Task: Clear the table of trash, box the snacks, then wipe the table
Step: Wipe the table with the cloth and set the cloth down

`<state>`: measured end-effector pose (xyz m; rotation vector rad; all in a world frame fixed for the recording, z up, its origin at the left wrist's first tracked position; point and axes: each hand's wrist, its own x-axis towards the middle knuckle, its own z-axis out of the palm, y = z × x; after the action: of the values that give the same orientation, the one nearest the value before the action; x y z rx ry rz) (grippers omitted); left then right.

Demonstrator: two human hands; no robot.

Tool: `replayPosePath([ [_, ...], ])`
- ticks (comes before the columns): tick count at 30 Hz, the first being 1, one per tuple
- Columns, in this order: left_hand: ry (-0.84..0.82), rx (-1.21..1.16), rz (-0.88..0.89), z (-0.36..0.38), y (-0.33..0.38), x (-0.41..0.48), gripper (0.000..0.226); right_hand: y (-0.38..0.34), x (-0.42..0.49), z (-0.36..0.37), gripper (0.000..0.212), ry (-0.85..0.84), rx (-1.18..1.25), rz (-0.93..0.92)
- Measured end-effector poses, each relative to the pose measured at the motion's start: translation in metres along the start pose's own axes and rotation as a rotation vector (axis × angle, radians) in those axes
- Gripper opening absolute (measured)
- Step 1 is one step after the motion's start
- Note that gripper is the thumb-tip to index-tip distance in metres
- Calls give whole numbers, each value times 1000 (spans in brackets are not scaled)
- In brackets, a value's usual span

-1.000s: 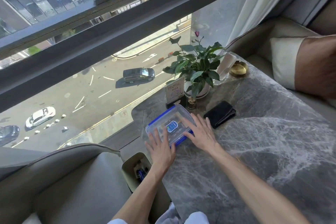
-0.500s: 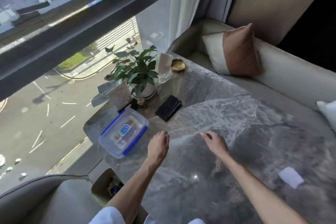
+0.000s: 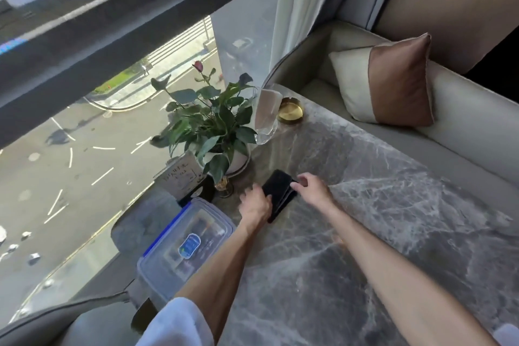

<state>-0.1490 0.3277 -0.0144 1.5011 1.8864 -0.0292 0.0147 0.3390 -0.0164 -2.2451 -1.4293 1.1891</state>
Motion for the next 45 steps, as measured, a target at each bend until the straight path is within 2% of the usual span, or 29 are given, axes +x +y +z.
replayPosePath([
  [3,12,55,-35,16,-10,13,58,0,21,20,59,-69,9,62],
  [7,-20,-98,-70,25,-19,28,62,9,28,39,52,-22,123,132],
  [8,-56,-187,-69,23,-18,30,55,10,26,41,47,-9,148,145],
  [10,-126,-418,-53,18,-16,26,23,13,20,42,34,17,238,151],
  [11,-187,-537,-61,16,-13,21,12,15,14,40,27,28,333,158],
  [14,-326,-809,-77,12,-1,-5,19,22,-13,24,18,8,750,223],
  [17,-455,-1011,-72,20,11,-33,30,45,-48,-4,24,14,1009,204],
  [19,-548,-1047,-58,28,21,-55,35,69,-76,-26,41,-55,1101,117],
  [21,-630,-1005,-27,34,36,-78,37,99,-107,-50,70,-165,1022,-7],
  [23,-687,-943,22,42,53,-103,42,130,-135,-76,90,-191,673,-148],
  [26,-757,-843,101,55,89,-146,55,170,-174,-113,92,-43,-105,-310],
  [27,-782,-812,123,60,102,-162,57,181,-188,-123,89,-14,-230,-381],
  [29,-837,-788,163,73,130,-194,48,202,-219,-142,85,-23,-318,-500],
  [31,-926,-814,194,87,157,-226,32,226,-249,-163,84,-5,-310,-530],
  [33,-1030,-836,258,103,180,-256,34,250,-278,-184,76,34,-208,-474],
  [36,-1133,-761,405,135,205,-299,44,286,-317,-211,42,29,90,-296],
  [38,-1087,-658,416,159,217,-323,46,308,-337,-222,22,125,223,-186],
  [42,-980,-397,411,192,237,-358,36,347,-353,-242,40,327,254,-85],
  [44,-973,-310,374,197,246,-366,33,360,-354,-250,44,313,371,-35],
  [45,-992,-301,359,197,250,-368,37,365,-355,-255,45,249,481,8],
])
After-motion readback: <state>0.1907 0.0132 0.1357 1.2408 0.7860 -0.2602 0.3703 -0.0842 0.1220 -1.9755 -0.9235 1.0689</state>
